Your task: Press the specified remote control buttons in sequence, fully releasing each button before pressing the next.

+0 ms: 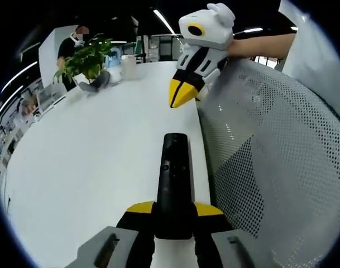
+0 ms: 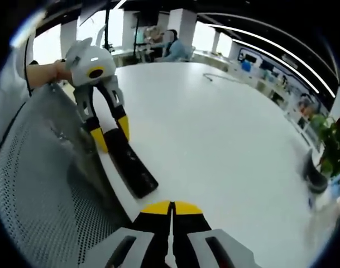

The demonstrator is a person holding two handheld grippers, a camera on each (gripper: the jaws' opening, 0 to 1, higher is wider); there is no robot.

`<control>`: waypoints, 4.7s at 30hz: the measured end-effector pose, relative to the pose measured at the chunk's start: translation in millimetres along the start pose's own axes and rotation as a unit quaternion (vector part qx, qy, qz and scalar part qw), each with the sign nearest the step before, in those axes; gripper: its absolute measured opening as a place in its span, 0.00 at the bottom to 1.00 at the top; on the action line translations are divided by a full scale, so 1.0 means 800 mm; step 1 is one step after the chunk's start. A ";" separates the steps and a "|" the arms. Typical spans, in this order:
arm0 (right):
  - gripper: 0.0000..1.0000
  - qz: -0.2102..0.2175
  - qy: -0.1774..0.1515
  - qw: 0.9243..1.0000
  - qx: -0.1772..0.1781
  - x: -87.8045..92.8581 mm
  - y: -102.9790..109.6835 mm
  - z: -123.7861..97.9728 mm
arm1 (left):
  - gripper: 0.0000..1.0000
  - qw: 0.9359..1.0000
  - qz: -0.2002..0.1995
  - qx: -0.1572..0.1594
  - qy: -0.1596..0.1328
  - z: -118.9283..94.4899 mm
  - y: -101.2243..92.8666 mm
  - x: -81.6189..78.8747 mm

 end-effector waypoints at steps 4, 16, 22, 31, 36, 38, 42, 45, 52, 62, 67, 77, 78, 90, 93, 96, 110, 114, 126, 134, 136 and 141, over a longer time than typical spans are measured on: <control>0.00 0.021 -0.014 0.999 -0.031 -0.001 0.002 -0.001 | 0.24 1.000 0.004 0.005 -0.007 0.000 0.001 0.002; 0.00 -0.034 0.027 0.994 -0.105 -0.020 0.018 0.023 | 0.25 1.000 0.011 0.007 -0.011 0.002 0.000 0.004; 0.00 -0.083 0.049 0.988 -0.124 -0.028 0.027 0.043 | 0.25 1.000 0.008 0.007 -0.013 0.001 -0.001 0.005; 0.00 -0.118 0.072 0.982 -0.126 -0.028 0.025 0.047 | 0.25 1.000 0.006 0.007 -0.014 0.001 0.000 0.005; 0.00 -0.124 0.085 0.980 -0.128 -0.033 0.025 0.050 | 0.25 1.000 0.005 0.007 -0.016 0.001 0.001 0.005; 0.00 -0.116 0.097 0.980 -0.129 -0.036 0.024 0.052 | 0.25 1.000 0.004 0.008 -0.017 0.001 0.001 0.006; 0.00 -0.103 0.131 0.977 -0.134 -0.044 0.023 0.056 | 0.25 1.000 0.005 0.008 -0.017 0.001 0.001 0.006; 0.00 -0.097 0.158 0.974 -0.134 -0.050 0.024 0.059 | 0.25 1.000 0.005 0.008 -0.017 0.000 0.001 0.006; 0.00 -0.078 0.200 0.967 -0.136 -0.059 0.023 0.065 | 0.25 1.000 0.007 0.009 -0.017 0.000 0.000 0.006; 0.00 -0.179 0.212 0.949 -0.148 -0.062 0.031 0.066 | 0.24 1.000 0.010 0.013 -0.018 0.000 0.000 0.006; 0.00 -0.204 0.198 0.949 -0.133 -0.058 0.035 0.062 | 0.25 1.000 -0.001 0.014 -0.021 0.000 0.001 0.007; 0.00 -0.157 0.108 0.981 -0.040 -0.034 0.048 0.047 | 0.25 0.999 -0.015 0.014 -0.026 0.000 0.001 0.006; 0.00 -0.155 0.104 0.982 -0.040 -0.033 0.047 0.047 | 0.25 0.999 -0.017 0.013 -0.026 0.000 0.001 0.006; 0.00 -0.059 0.067 0.995 -0.047 -0.023 0.027 0.037 | 0.25 0.999 -0.029 0.012 -0.028 0.000 0.001 0.006; 0.00 -0.042 0.056 0.996 -0.059 -0.028 0.028 0.037 | 0.25 0.999 -0.028 0.012 -0.028 0.000 0.001 0.006; 0.00 -0.059 0.053 0.994 -0.071 -0.036 0.034 0.041 | 0.25 0.999 -0.028 0.011 -0.028 0.000 0.001 0.006; 0.00 -0.157 0.079 0.980 -0.098 -0.042 0.041 0.053 | 0.25 0.999 -0.029 0.011 -0.026 0.000 0.001 0.005; 0.00 -0.206 0.089 0.968 -0.112 -0.046 0.041 0.056 | 0.25 0.999 -0.029 0.012 -0.022 0.000 0.001 0.005; 0.00 -0.282 0.136 0.938 -0.150 -0.062 0.039 0.065 | 0.25 1.000 -0.024 0.005 -0.009 0.001 -0.002 0.001; 0.00 -0.203 0.026 0.971 -0.121 -0.033 0.035 0.053 | 0.25 1.000 -0.021 0.005 -0.011 0.000 -0.001 0.003; 0.00 -0.169 0.018 0.978 -0.119 -0.031 0.034 0.052 | 0.25 1.000 -0.021 0.004 -0.012 0.000 -0.001 0.003; 0.00 -0.175 0.016 0.976 -0.128 -0.040 0.040 0.053 | 0.25 1.000 -0.024 0.005 -0.013 0.000 -0.001 0.003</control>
Point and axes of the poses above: the point that each gripper's makers call its tool centre point, and the gripper's own axes: z roughly forward along the fingers, y roughly to its left, x roughly out of its underside, the point moved 10 cm from there along -z, roughly backward along the fingers, and after that the axes turned 4 degrees about x, right-handed, at the moved point
